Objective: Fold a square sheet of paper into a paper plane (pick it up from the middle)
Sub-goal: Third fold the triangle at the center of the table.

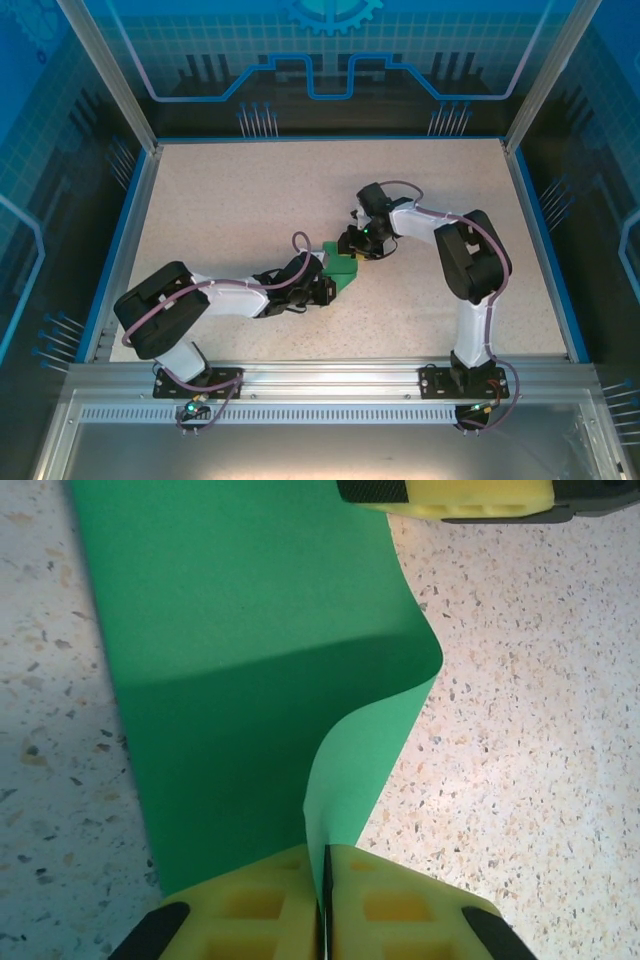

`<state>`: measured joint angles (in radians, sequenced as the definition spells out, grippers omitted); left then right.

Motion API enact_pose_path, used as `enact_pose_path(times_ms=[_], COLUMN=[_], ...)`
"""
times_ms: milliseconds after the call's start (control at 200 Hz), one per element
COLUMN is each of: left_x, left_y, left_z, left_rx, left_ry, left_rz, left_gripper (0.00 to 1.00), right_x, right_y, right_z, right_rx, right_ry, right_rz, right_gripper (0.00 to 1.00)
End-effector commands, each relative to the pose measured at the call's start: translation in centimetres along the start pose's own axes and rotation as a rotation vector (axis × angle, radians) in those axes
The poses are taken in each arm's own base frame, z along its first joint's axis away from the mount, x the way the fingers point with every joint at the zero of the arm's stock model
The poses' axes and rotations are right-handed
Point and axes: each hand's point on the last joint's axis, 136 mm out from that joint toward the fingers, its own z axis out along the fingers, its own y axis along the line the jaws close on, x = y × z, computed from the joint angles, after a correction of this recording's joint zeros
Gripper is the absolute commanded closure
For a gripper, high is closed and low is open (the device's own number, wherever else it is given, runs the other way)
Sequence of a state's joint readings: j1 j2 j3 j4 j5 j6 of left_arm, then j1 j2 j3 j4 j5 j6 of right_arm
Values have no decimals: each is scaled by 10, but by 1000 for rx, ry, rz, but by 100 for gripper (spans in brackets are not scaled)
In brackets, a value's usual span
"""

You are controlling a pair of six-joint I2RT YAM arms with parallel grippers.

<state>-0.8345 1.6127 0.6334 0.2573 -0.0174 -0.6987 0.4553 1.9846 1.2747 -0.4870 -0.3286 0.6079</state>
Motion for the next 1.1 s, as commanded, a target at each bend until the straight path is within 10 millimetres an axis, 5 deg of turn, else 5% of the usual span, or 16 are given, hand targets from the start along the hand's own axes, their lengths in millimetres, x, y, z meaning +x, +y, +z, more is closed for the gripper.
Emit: enact_pose_path(times_ms=[0,1095], left_x=[-10,-24], left_y=[-4,14], left_z=[-4,3], left_rx=[-30,-104], left_ry=[-24,-27], left_rz=[52,87], left_gripper=[88,90], right_x=[1,9], right_y=[-8,-20], right_z=[2,12], right_rx=[50,110], right_ry=[20,61], right_rz=[-3,-1], right_gripper=[58,58])
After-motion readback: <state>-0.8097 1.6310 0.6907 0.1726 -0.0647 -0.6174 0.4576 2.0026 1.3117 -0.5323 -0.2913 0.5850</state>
